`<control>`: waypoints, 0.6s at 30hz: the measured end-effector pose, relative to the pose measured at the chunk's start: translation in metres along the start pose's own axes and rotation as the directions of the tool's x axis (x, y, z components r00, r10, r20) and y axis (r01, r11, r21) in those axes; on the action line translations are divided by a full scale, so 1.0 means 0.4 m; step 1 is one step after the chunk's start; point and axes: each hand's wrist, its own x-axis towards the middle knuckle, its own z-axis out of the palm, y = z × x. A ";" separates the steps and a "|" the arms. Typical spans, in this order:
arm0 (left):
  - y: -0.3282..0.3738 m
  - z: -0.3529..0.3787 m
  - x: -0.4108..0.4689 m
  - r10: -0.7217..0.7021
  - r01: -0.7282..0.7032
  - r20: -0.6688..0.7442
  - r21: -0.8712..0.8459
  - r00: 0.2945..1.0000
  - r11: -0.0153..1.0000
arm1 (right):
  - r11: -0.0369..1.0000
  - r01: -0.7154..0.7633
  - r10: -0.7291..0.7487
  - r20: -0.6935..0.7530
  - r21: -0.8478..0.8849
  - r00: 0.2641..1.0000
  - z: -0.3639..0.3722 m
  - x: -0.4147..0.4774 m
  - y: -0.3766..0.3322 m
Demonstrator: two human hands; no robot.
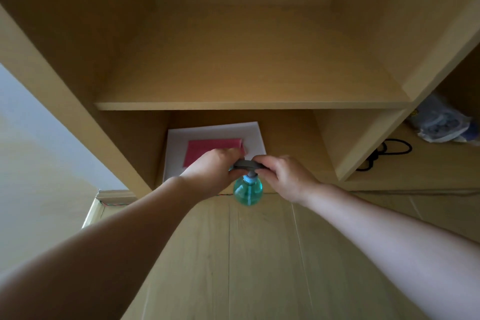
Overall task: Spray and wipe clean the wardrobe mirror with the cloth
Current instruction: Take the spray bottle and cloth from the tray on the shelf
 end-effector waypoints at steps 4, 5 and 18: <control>-0.042 -0.025 -0.036 -0.030 0.030 -0.020 0.010 0.999 0.999 | 0.999 0.001 -0.002 0.041 0.040 0.999 0.035 0.046 -0.019; -0.053 -0.031 -0.047 -0.035 0.035 -0.032 0.012 0.999 0.999 | 0.999 -0.008 0.005 0.052 0.051 0.999 0.044 0.058 -0.020; -0.202 -0.074 -0.165 -0.169 0.174 -0.057 0.103 0.984 0.979 | 0.948 -0.190 0.240 0.180 -0.255 0.954 0.213 0.228 0.055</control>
